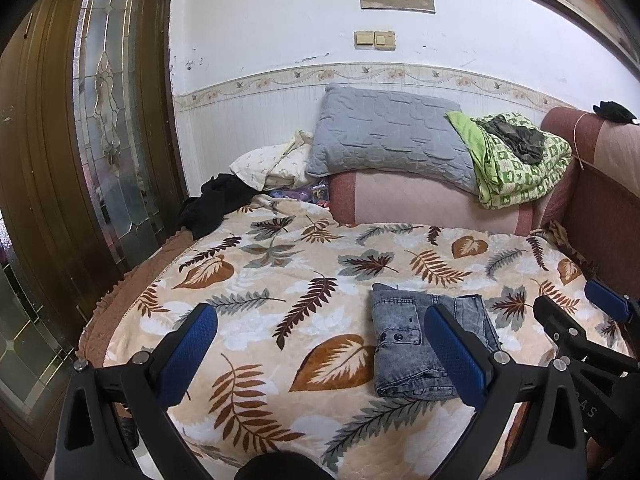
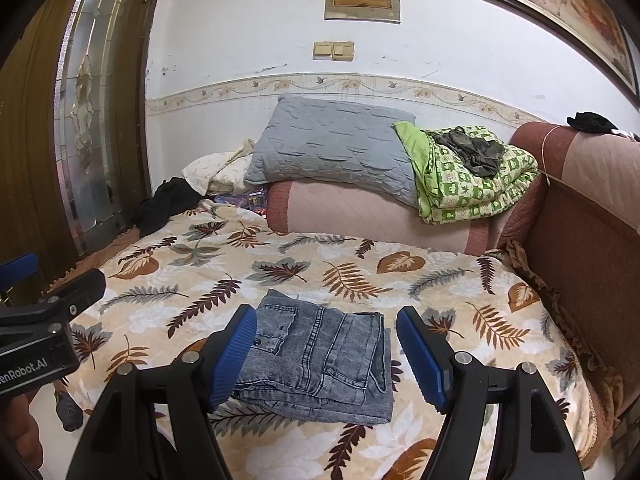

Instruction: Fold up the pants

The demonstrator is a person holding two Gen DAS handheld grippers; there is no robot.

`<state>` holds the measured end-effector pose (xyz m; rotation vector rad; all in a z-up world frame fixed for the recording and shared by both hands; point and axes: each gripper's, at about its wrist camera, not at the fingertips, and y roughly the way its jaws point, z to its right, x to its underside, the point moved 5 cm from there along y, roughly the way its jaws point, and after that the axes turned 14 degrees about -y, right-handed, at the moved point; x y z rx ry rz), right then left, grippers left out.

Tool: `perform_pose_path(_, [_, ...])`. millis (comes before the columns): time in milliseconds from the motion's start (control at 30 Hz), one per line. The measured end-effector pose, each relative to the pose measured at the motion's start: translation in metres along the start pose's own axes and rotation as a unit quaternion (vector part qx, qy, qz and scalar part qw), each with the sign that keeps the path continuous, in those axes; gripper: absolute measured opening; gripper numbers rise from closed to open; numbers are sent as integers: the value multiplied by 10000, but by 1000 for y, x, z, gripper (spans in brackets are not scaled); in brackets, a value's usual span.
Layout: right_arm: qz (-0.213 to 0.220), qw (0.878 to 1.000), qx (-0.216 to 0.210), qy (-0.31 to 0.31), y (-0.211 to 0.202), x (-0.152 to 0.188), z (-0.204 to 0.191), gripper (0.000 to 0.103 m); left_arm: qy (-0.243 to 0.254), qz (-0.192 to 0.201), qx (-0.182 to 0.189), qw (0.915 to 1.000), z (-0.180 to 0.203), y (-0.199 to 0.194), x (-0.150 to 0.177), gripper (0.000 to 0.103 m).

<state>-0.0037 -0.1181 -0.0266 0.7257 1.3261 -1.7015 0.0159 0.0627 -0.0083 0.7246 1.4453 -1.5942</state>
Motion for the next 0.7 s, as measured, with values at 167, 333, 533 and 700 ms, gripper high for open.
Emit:
perform_pose_path(167, [1,10000,-24,-21,2,-1,-1,76,11,-3,-2,10000,0,1,-1,103])
perform_pose_path(333, [-12,10000,-35,4,4,-2,-1,76,8,-9,6,10000,1,1,-1,103])
perform_pose_path(533, [-42,10000,-63,14,8,-3,-3,76,-5,-32,42,10000,3,5,-1,103])
perform_pose_path(700, [-70,9999,-101,53,12,-2,-3,76,-60,-123,124,9998,3,12,2,103])
